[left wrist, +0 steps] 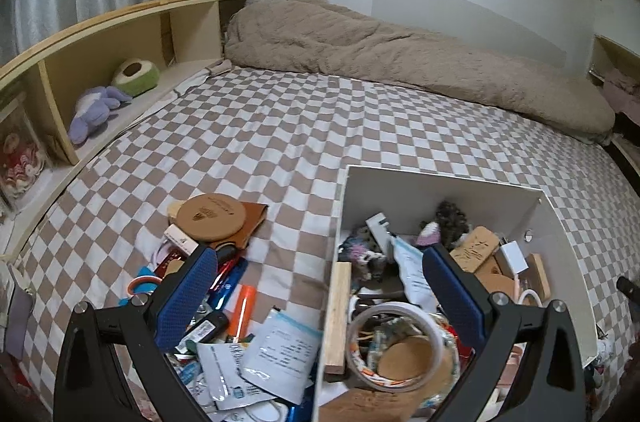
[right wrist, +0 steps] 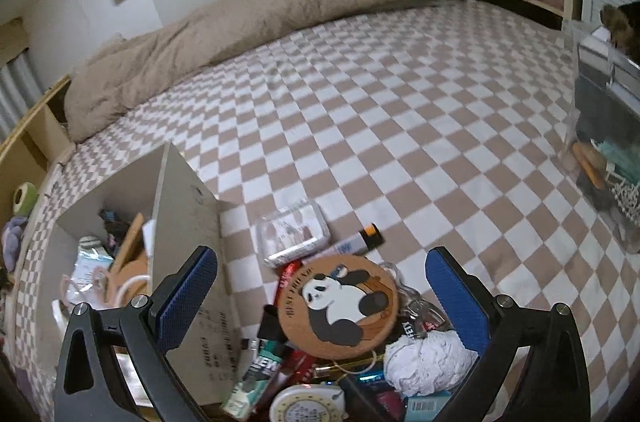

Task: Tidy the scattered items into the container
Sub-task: 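Move right tool to panda cork coaster while left tool moves to wooden items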

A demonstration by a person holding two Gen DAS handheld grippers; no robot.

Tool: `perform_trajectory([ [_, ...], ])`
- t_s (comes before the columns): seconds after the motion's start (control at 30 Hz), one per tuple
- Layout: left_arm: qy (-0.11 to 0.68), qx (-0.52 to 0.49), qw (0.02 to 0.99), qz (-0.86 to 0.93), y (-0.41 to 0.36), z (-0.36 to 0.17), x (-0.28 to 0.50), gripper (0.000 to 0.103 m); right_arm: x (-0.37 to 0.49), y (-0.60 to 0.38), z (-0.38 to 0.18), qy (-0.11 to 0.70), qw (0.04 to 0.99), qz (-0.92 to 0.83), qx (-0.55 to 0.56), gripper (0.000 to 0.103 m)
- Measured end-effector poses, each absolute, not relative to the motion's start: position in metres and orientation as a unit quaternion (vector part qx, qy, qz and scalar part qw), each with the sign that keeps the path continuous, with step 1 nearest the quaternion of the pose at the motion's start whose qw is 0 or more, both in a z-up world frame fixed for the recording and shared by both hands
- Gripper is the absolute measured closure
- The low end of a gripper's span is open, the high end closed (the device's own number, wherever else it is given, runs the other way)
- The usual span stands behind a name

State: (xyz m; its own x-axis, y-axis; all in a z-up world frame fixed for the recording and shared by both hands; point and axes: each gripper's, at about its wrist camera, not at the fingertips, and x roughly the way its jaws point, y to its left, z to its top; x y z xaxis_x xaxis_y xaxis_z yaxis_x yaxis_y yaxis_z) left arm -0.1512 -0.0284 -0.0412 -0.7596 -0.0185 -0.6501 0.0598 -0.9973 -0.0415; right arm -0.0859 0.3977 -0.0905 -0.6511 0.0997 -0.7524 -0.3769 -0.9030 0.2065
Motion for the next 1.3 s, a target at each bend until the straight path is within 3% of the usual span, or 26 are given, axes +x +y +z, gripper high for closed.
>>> perform_trajectory([
  [0.47,0.062,0.372,0.088,-0.922,-0.092,-0.058,-0.156,0.000,-0.087,0.414,-0.108,0.248,0.140,0.863,-0.418,0.000],
  [0.83,0.044,0.421,0.118,-0.898,-0.105,-0.094,-0.169,0.000,-0.091,0.405,-0.116,0.170,0.144,0.878,-0.424,0.000],
  [1.3,0.072,0.449,0.192,-0.870,-0.148,-0.128,-0.181,0.000,-0.098,0.408,-0.146,0.203,0.115,0.846,-0.479,0.000],
])
